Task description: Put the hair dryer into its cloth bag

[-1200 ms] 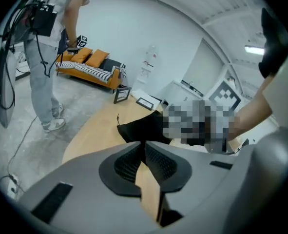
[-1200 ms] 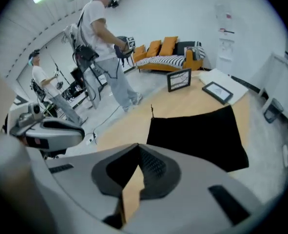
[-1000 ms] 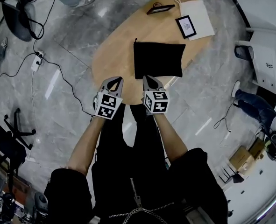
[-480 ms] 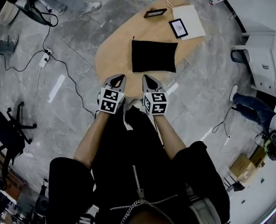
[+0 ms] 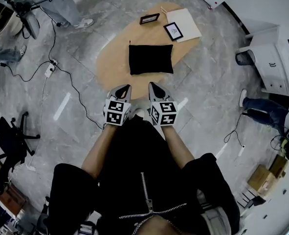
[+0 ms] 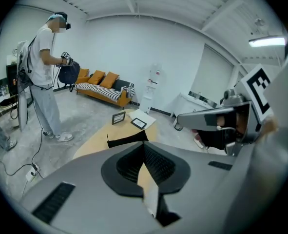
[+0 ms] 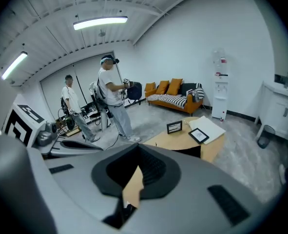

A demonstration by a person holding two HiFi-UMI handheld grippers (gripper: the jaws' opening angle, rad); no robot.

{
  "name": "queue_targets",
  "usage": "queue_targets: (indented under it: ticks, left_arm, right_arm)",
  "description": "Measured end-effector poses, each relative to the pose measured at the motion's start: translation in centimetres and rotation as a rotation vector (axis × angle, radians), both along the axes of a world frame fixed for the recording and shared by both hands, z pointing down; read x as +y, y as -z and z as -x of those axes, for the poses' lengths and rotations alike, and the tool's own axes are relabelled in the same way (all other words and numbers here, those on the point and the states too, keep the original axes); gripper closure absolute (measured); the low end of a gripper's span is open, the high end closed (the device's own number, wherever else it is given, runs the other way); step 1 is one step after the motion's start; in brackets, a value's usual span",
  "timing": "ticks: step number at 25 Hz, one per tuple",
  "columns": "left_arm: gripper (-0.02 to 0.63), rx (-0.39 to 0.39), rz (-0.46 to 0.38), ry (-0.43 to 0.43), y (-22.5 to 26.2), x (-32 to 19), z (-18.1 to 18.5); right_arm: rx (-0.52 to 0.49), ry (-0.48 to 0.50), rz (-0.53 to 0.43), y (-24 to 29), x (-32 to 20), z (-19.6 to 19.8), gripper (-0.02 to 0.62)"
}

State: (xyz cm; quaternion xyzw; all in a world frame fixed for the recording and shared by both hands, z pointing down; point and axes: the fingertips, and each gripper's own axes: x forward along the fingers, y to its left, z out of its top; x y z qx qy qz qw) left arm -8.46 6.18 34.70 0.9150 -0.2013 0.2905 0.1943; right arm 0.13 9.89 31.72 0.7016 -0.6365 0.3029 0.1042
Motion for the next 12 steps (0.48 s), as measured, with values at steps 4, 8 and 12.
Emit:
queue_targets:
  ticks: [4,8,12]
  left_arm:
    - [0.592,0.005,-0.036,0.007,1.9,2.0,-0.1]
    - [0.592,0.003,-0.073,0.020,3.9,3.3,-0.2]
    - [0.591,-0.009,-0.081,0.017,4.6,4.8,0.2]
  right_arm:
    - [0.008,0.016,-0.037,2.4,2.5,0.5,0.586]
    - [0.008,0.024,-0.080,4.4,4.2,0.9,0.586]
    - [-0.005,0.032,-0.099,5.1,5.3,1.6,0.586]
